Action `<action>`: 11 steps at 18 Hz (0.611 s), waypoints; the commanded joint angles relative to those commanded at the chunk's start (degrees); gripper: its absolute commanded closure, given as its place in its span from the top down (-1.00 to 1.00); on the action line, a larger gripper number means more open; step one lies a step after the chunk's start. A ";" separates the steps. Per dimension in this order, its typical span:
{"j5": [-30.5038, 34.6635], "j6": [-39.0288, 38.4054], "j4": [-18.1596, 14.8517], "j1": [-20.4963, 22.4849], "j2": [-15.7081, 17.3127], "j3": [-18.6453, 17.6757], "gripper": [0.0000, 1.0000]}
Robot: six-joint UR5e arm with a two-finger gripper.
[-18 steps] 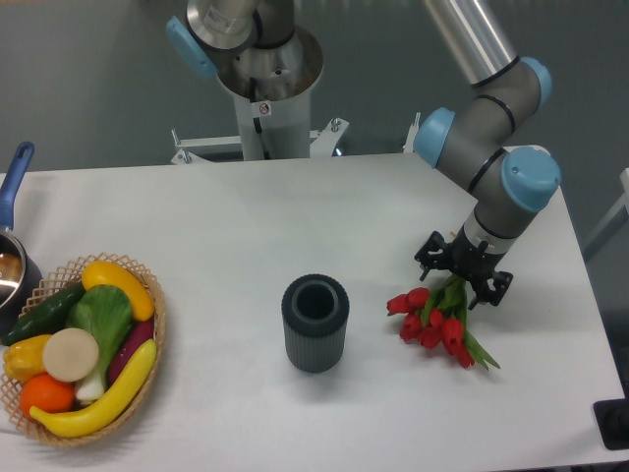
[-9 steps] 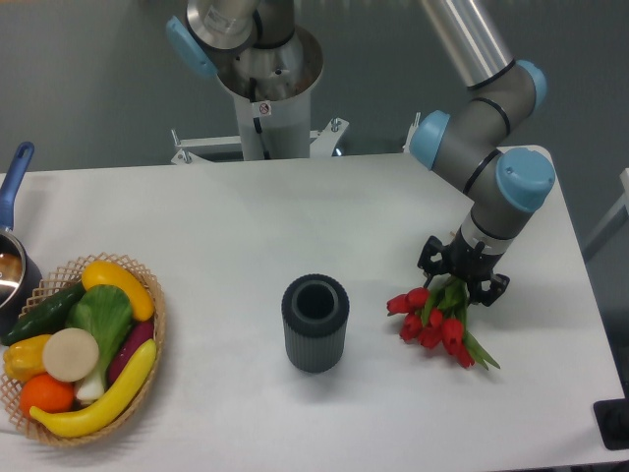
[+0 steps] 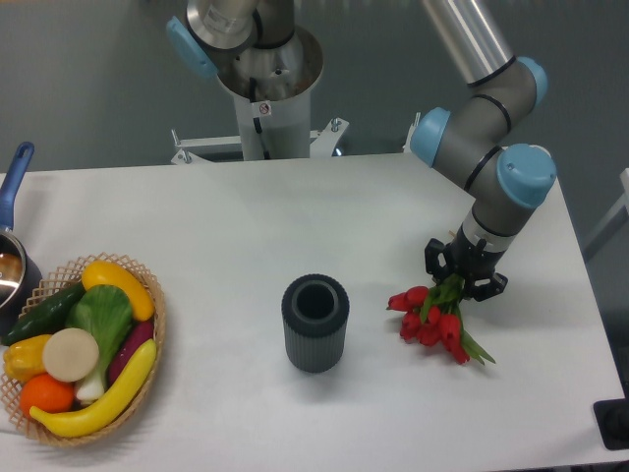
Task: Pick up the flowers from the table
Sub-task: 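Lower the gripper onto the tulip stems and close it, then lift the grasped tulip bunch up off the table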
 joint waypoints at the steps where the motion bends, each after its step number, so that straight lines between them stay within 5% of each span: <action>1: -0.09 0.09 -0.09 0.17 0.35 0.17 -0.33; 9: -0.35 0.44 0.00 0.44 5.44 0.44 -0.33; 11: -0.70 0.18 -0.09 0.35 8.95 0.44 -0.33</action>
